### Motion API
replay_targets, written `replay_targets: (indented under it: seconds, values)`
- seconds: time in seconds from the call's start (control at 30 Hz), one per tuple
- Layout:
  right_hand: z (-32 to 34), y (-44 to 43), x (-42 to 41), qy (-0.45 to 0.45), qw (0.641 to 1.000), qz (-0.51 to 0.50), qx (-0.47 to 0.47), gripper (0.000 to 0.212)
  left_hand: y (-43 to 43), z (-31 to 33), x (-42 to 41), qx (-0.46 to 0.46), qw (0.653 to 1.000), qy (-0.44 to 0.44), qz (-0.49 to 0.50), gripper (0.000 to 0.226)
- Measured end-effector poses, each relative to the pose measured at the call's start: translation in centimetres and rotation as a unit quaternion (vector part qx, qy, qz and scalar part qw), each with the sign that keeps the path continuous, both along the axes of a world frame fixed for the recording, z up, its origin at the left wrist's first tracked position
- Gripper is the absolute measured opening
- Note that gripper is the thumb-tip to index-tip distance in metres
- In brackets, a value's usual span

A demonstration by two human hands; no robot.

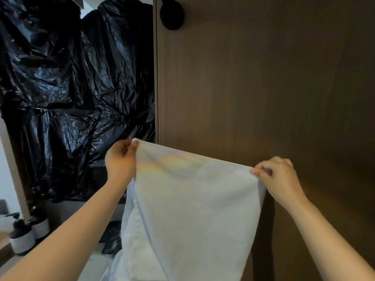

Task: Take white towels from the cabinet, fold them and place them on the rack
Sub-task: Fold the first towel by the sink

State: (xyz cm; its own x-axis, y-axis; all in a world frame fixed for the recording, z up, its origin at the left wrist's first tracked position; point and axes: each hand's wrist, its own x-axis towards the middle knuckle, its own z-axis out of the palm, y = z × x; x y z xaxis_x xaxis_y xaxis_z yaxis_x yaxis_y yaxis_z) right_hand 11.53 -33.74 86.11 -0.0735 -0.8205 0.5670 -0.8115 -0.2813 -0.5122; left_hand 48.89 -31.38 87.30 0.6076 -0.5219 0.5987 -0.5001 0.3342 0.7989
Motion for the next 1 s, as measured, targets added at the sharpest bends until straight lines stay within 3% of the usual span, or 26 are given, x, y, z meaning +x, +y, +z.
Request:
replay_targets:
  seconds: [0.23,0.3,0.37,0.6,0.8,1.0]
  values:
    - [-1.7,-0.1,1.3,0.063,0.994,0.011,0.094,0.021,1.2,0.0,-1.9,0.013,0.999,-0.012,-0.05,0.011]
    - [-2.1,0.8,2.3,0.055,0.992,0.037,0.108,0.041,2.2,0.1,-3.2,0.026,0.996,-0.036,-0.075,0.009]
    - [-2.0,2.0,3.7,0.008,0.991,0.089,0.096,0.048,3.3,0.0,-4.8,0.034,0.993,-0.048,-0.104,0.007]
    - [-1.8,6.2,8.7,-0.178,0.945,0.27,0.047,0.026,6.7,-1.6,-9.4,0.038,0.982,-0.016,-0.184,0.004]
    - [-3.2,8.0,10.4,-0.249,0.914,0.316,0.048,0.02,8.7,-3.5,-11.3,0.043,0.969,-0.04,-0.241,0.013]
    - [-5.7,9.4,10.2,-0.3,0.907,0.293,0.048,0.011,10.0,-5.4,-12.3,0.055,0.964,-0.042,-0.255,0.015]
